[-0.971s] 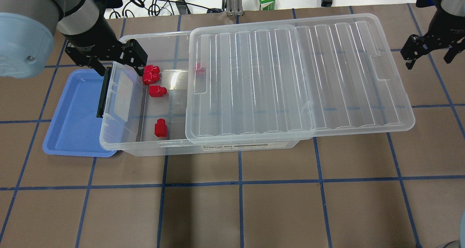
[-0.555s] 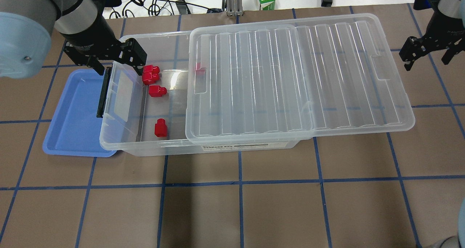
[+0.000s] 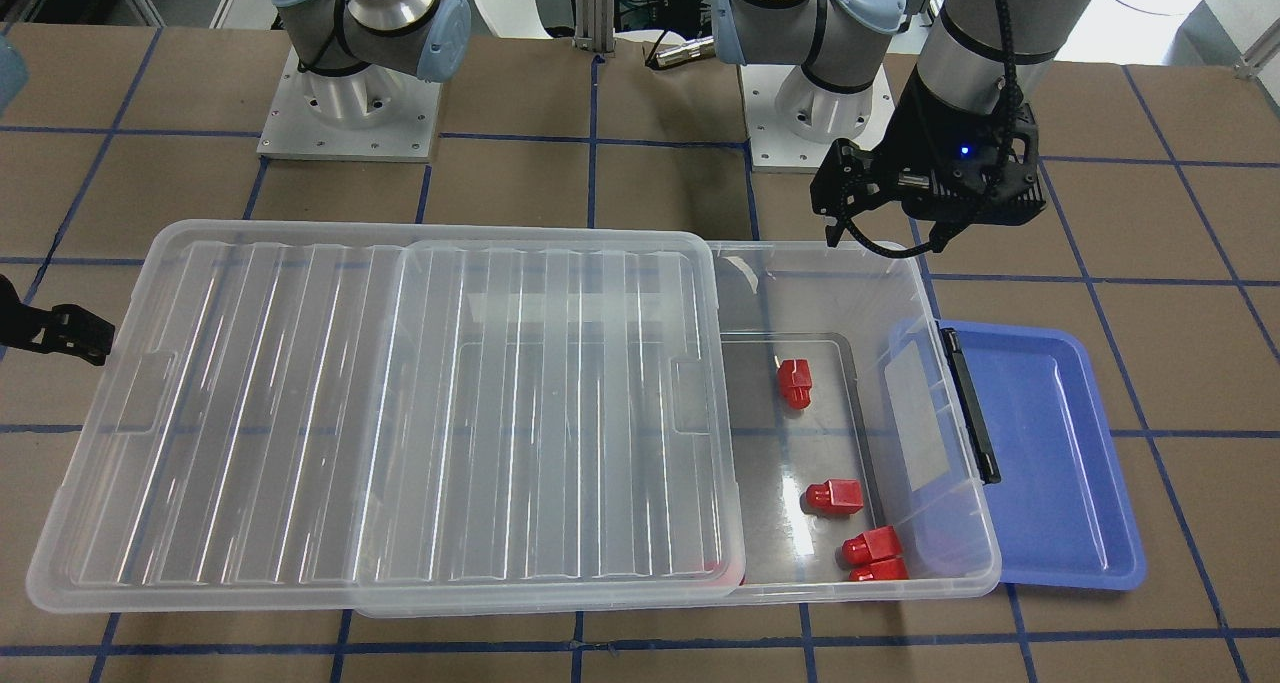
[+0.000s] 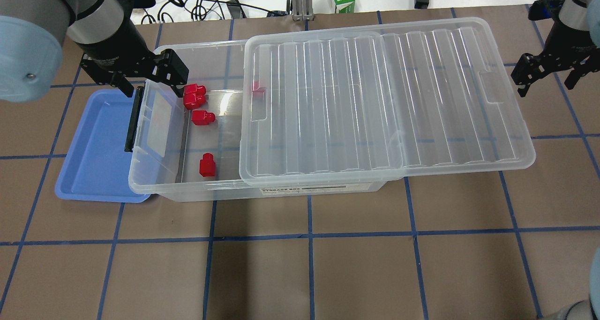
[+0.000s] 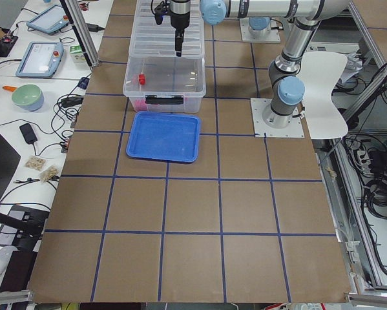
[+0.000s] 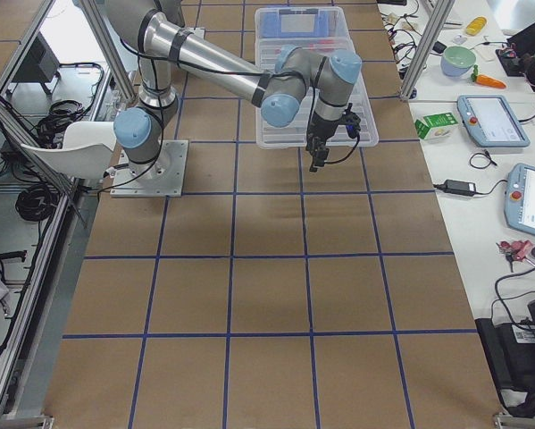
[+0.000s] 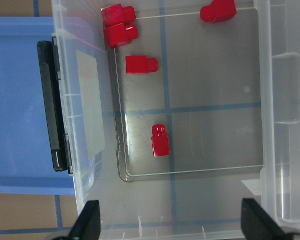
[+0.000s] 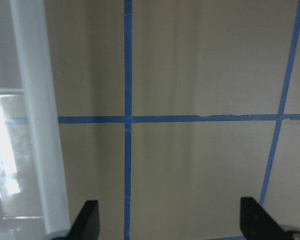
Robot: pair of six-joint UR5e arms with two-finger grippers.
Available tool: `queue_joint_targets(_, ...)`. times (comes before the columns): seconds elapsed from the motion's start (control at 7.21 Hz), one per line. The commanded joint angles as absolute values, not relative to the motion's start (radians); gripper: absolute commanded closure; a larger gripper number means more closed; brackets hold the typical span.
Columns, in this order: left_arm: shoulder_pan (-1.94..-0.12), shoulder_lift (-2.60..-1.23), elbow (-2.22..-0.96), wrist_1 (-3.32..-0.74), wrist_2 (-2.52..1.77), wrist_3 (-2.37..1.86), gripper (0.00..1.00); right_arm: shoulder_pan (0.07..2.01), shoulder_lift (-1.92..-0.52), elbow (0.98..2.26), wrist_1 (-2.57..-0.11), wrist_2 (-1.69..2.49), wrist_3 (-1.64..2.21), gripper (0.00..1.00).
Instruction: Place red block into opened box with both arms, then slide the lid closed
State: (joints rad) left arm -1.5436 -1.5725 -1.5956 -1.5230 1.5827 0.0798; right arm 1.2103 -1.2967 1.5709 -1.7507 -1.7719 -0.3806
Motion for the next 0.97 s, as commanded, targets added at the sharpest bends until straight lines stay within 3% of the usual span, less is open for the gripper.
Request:
queue_joint_targets(0.0, -1.543, -1.581, -1.595, -1.529, 1.586, 0.08, 0.0, 1.212, -1.296, 1.582, -1.749, -1.766, -0.371, 0.0)
queue_joint_targets(0.83, -1.543, -1.572, -1.597, -1.529, 1.588, 0.081, 0.0, 1.229, -1.302, 1.589, -1.73, -1.75, -0.37, 0.0)
